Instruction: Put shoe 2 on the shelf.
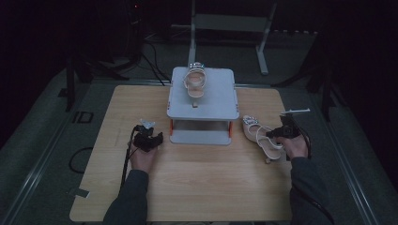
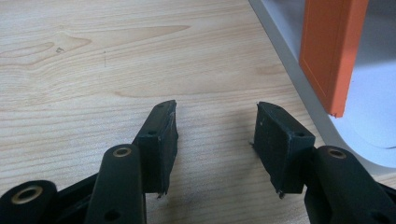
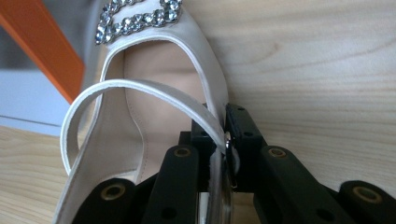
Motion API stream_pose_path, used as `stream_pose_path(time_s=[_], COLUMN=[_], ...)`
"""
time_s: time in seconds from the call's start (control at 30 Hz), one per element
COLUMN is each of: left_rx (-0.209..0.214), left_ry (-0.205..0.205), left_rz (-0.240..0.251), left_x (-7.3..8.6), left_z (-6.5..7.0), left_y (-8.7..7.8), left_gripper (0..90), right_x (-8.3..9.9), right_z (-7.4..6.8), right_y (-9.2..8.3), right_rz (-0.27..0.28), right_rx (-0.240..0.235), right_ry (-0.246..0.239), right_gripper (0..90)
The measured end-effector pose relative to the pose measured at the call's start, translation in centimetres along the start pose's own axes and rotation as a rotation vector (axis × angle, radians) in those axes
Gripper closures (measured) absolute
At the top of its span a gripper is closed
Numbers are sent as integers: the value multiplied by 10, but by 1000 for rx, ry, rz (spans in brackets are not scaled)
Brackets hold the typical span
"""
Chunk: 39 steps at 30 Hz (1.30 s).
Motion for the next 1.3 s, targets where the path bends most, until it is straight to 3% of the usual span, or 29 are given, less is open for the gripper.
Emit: stream_pose_path(time_s=[0.63, 1.3], left_rx=[-1, -1], left_ry=[1, 2], left_rz=[0, -1], left_x=[0, 0], left_z=[0, 1], left_y=[0, 0], left_gripper=[492, 490], right_x=[-34, -75], right_z=[-11, -38], right_y=[-29, -69], right_rz=[103, 200], right_rx=[-34, -60], right_ry=[118, 182], right_gripper=[829, 829])
Point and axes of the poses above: each handheld gripper's, and its own axes: y roughly forward along the jaws, x roughly out of its underside, z roughly to its right, the point moved 4 cm from there along y, roughly forward along the jaws, and after that the axes turned 7 degrees about x, right-handed, at the moved point
